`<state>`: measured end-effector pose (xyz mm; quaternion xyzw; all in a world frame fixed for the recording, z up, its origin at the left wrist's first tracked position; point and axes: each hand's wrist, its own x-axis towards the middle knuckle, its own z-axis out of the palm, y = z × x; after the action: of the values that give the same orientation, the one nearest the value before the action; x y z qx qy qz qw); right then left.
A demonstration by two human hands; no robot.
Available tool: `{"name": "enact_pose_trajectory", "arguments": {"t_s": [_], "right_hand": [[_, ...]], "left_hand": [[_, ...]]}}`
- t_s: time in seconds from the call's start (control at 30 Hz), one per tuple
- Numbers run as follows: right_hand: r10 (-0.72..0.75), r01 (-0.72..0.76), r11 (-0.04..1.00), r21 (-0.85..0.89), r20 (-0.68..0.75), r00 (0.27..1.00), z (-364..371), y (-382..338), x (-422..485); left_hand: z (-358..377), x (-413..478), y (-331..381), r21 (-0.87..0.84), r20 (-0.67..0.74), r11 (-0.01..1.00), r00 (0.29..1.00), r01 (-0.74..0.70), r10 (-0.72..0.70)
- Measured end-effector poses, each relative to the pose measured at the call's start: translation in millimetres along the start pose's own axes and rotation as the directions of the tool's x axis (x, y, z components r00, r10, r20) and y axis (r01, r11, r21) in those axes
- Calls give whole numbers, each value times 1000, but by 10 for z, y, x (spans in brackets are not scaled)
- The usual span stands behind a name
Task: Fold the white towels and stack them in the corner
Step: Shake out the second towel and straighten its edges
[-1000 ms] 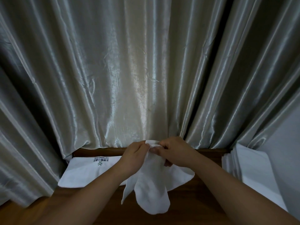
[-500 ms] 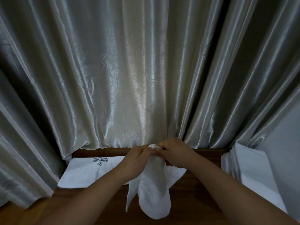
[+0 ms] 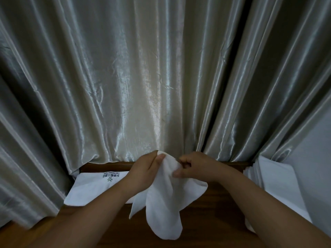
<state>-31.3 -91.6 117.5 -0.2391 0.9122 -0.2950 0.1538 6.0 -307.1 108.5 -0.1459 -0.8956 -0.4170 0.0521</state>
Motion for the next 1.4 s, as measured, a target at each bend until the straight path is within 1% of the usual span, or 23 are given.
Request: {"name": "enact_pose_trajectory", "arguments": {"t_s": [0.07,0.13,0.17,0.23,0.3,0.37,0.47,0.57,0.63,0.67,0.73,0.83,0.9,0.97,1.07,1.1,1.17,1.23,1.27,1.33,1.37,1.4], "right_hand": [[52,-45,995,-91,67,996,-5,151,-6],[80,-66,993,-100,146,986,70,386,-14],[102,-84,990,-113,161,982,131,536,-18],[175,-151,973,-177,131,976,230,803,-44],[200,-168,953,-252,109,974,261,1030,-64],[209,-188,963,-191,94,973,221,1165,-118],[220,-223,973,-55,-55,974,105,1223,-186],[194,-182,980,75,-209,959,-101,1148,-277],[172,-133,980,146,-297,939,-271,1017,-334],[147,-103,984,148,-328,933,-350,943,-351],[87,-54,994,99,-373,924,-472,816,-357],[-25,9,999,-40,-418,908,-577,757,-350],[-78,12,988,-152,-433,898,-641,710,-358],[-129,29,974,-225,-444,887,-705,638,-362],[-201,69,936,-346,-363,910,-764,507,-338],[-232,88,921,-379,-353,906,-780,476,-323],[-264,100,912,-397,-386,884,-816,408,-312],[-269,97,896,-432,-356,895,-845,330,-294],[-272,95,886,-454,-344,899,-847,296,-284],[-314,109,874,-474,-377,871,-824,247,-272],[-315,105,874,-475,-389,866,-809,230,-266],[-297,92,878,-471,-382,875,-792,210,-259]], "left_hand": [[-84,7,-14,-35,-18,999,1000,3,-3],[-183,7,2,-96,-15,995,1000,3,-4],[-235,6,12,-132,-7,991,1000,6,-7],[-342,11,3,-215,7,976,1000,25,-24],[-443,18,-36,-281,-4,959,999,43,-45],[-515,23,-108,-289,-8,955,998,64,-69],[-562,21,-245,-195,-10,977,996,82,-86],[-617,12,-442,-105,-77,989,991,105,-114],[-648,1,-605,-121,-86,980,982,156,-167],[-656,-2,-697,-140,-80,974,978,178,-190],[-657,-4,-828,-172,-75,964,973,202,-217],[-630,12,-904,-152,-105,963,965,223,-240],[-609,34,-912,-140,-120,964,962,228,-245],[-594,49,-903,-140,-129,961,958,236,-254],[-580,45,-910,-75,-115,962,956,263,-270],[-565,40,-910,-40,-98,962,957,272,-274],[-519,34,-911,23,-66,959,958,282,-280],[-468,33,-916,55,-47,950,951,306,-304],[-442,35,-924,47,-44,945,945,325,-323],[-405,43,-959,12,-46,933,932,360,-359],[-393,46,-970,-1,-46,927,926,375,-375],[-387,51,-980,-12,-44,921,920,390,-390]]}}
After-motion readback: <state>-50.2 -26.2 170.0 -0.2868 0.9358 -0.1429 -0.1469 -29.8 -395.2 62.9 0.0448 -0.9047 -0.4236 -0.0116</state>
